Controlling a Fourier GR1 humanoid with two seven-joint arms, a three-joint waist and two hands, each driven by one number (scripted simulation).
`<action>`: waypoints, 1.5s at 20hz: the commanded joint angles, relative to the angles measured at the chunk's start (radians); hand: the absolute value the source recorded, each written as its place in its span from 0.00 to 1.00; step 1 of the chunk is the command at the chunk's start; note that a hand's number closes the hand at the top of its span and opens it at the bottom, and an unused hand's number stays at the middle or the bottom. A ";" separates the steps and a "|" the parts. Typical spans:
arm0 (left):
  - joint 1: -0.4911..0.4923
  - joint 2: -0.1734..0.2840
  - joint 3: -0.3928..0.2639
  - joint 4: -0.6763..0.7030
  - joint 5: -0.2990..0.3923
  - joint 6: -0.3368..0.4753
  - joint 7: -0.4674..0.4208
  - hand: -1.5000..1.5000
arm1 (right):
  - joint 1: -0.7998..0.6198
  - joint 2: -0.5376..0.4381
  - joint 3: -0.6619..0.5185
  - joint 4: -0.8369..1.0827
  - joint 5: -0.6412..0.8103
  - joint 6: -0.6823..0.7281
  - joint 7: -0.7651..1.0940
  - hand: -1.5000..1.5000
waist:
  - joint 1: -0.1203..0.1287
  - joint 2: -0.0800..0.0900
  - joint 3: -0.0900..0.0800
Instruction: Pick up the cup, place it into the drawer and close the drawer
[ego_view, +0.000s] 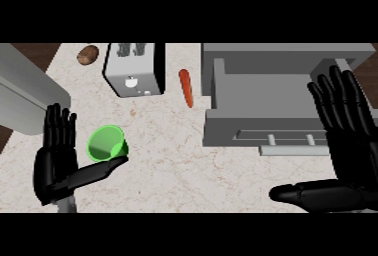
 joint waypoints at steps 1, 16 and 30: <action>0.023 -0.014 0.001 0.032 -0.018 0.013 -0.022 0.00 | 0.016 -0.024 -0.041 0.007 -0.045 0.036 -0.006 0.00 | -0.001 0.000 0.000; -0.062 0.001 0.120 0.498 0.067 -0.121 -0.330 0.00 | -0.020 -0.015 -0.035 0.029 -0.029 0.028 -0.010 0.00 | -0.001 0.001 0.000; -0.130 0.037 0.176 0.703 0.105 -0.142 -0.490 0.00 | 0.050 0.005 0.019 -0.065 -0.008 0.032 0.029 0.00 | -0.002 0.000 0.000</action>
